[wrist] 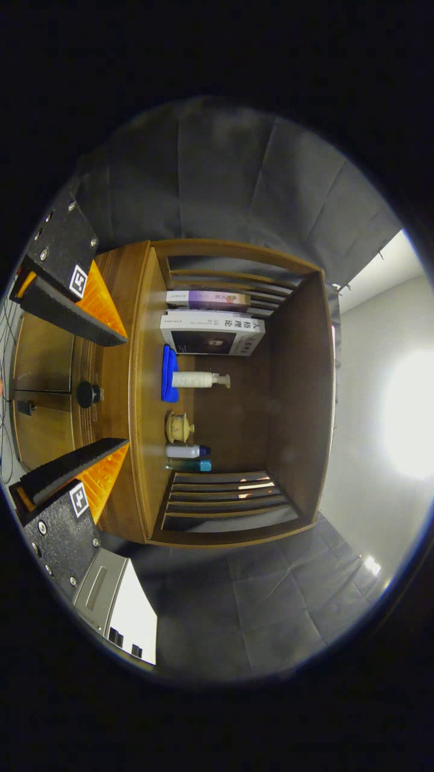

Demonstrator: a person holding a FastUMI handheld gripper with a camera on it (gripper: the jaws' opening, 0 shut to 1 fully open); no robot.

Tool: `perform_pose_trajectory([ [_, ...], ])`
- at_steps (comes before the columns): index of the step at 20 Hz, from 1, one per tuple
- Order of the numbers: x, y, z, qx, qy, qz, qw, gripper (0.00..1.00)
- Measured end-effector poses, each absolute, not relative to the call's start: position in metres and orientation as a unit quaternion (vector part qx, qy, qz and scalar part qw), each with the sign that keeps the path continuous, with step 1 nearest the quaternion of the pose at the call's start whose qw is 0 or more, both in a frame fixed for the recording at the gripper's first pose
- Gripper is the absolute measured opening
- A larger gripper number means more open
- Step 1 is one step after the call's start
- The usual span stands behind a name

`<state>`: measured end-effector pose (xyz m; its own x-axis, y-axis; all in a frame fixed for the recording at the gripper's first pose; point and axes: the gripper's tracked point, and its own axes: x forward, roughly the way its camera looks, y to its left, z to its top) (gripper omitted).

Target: Pull open the drawer, take out the items inside it, and place them on the countertop above the cabinet.

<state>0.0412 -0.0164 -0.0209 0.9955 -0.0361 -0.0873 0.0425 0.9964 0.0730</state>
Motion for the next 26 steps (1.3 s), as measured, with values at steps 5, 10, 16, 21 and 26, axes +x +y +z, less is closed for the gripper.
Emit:
perform_pose_trajectory([
  [5,0.074,-0.023,-0.05,0.047,0.077,-0.028,0.995,0.95],
  [10,0.096,-0.016,-0.09,0.045,0.122,-0.018,0.991,0.95],
  [16,0.108,-0.004,-0.134,0.054,0.172,-0.002,0.984,0.95],
  [21,0.111,-0.002,-0.162,0.055,0.206,0.0,0.977,0.84],
  [26,0.115,-0.005,-0.167,0.059,0.21,-0.005,0.976,0.64],
])
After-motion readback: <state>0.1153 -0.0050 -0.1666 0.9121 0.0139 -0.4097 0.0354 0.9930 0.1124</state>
